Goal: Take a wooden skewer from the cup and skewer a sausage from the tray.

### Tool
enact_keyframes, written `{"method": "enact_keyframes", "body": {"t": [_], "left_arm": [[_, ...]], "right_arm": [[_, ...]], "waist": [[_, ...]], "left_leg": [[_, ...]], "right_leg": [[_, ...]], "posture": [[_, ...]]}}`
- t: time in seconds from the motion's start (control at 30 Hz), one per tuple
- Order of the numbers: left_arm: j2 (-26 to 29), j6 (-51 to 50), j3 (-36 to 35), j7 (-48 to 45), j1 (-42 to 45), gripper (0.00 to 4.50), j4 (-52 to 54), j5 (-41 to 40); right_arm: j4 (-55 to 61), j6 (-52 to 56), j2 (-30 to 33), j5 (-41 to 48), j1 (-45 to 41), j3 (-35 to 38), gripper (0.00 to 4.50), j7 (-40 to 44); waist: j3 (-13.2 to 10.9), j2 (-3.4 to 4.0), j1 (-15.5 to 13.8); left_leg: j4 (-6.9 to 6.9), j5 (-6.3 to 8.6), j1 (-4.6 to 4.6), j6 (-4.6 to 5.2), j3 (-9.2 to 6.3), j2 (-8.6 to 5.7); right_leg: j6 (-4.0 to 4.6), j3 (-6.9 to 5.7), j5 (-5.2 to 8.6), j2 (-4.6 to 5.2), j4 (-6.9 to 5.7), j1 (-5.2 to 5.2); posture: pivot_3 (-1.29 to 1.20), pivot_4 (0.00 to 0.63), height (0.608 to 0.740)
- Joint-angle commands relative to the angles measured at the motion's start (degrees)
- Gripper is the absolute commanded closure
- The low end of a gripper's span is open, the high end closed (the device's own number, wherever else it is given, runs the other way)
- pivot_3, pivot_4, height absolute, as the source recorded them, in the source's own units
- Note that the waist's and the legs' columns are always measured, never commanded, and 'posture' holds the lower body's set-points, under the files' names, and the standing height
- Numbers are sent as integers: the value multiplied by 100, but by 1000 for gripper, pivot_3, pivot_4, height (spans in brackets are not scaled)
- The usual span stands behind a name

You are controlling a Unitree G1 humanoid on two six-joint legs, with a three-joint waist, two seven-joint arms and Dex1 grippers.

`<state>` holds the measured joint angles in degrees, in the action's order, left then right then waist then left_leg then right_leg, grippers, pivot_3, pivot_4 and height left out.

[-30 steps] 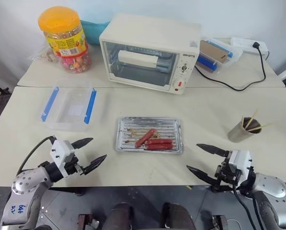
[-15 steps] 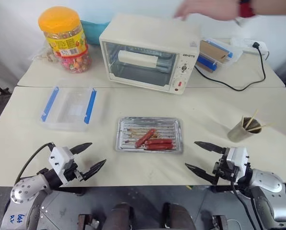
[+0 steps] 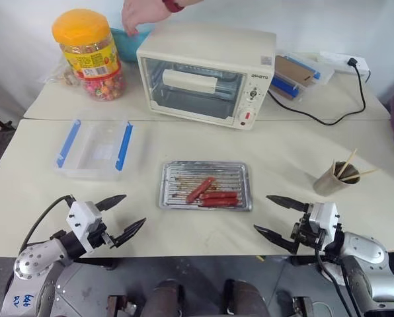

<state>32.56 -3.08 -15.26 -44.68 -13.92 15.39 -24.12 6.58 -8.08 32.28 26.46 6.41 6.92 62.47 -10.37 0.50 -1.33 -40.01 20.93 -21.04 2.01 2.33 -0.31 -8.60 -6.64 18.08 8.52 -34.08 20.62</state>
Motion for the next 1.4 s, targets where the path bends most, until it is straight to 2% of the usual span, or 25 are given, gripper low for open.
{"method": "enact_keyframes", "body": {"t": [0.03, 0.3, 0.47, 0.63, 1.03, 1.4], "left_arm": [[-60, 115, -13, 69, -34, 41, 146, 64], [-284, 290, -145, 96, -267, 41, 18, -18], [-564, 175, -392, 253, -748, 41, 327, -383], [-728, 226, -293, 376, -949, 41, 486, -267], [-770, 200, -97, 487, -683, 41, 432, -171], [-824, 288, -68, 630, -701, 41, 490, -99]], "right_arm": [[181, -127, -73, 18, 49, -30, 0, -25], [9, -284, -330, -149, -133, -231, 0, -159], [-184, -387, -477, -242, -206, -263, 0, -261], [-274, -468, -575, -295, -239, -294, 0, -330], [-448, -673, -701, -382, -253, -394, 0, -436], [-139, -417, -696, -364, -188, -471, 0, -584]], "waist": [[0, 0, 3], [0, 0, 6], [0, 0, 12], [0, 0, -2], [0, 0, 12], [0, 0, 10]], "left_leg": [[0, 0, 0, 0, 0, 0], [0, 0, 0, 0, 0, 1], [0, 0, 0, 0, 0, 1], [-1, 0, 0, 0, 0, 1], [0, 0, 0, 0, 0, 0], [0, 0, 0, 0, 0, 1]], "right_leg": [[0, 0, 0, 0, 0, 0], [0, 0, 0, -1, 0, 1], [0, 1, 0, 0, 0, 1], [0, 2, 0, 1, 1, -1], [0, 2, 0, 1, 0, 1], [0, 2, 0, 0, 1, 1]], "posture": [[0, 150, 740], [0, 150, 740], [0, 150, 740], [0, 150, 740], [0, 150, 740], [0, 150, 740]]}}
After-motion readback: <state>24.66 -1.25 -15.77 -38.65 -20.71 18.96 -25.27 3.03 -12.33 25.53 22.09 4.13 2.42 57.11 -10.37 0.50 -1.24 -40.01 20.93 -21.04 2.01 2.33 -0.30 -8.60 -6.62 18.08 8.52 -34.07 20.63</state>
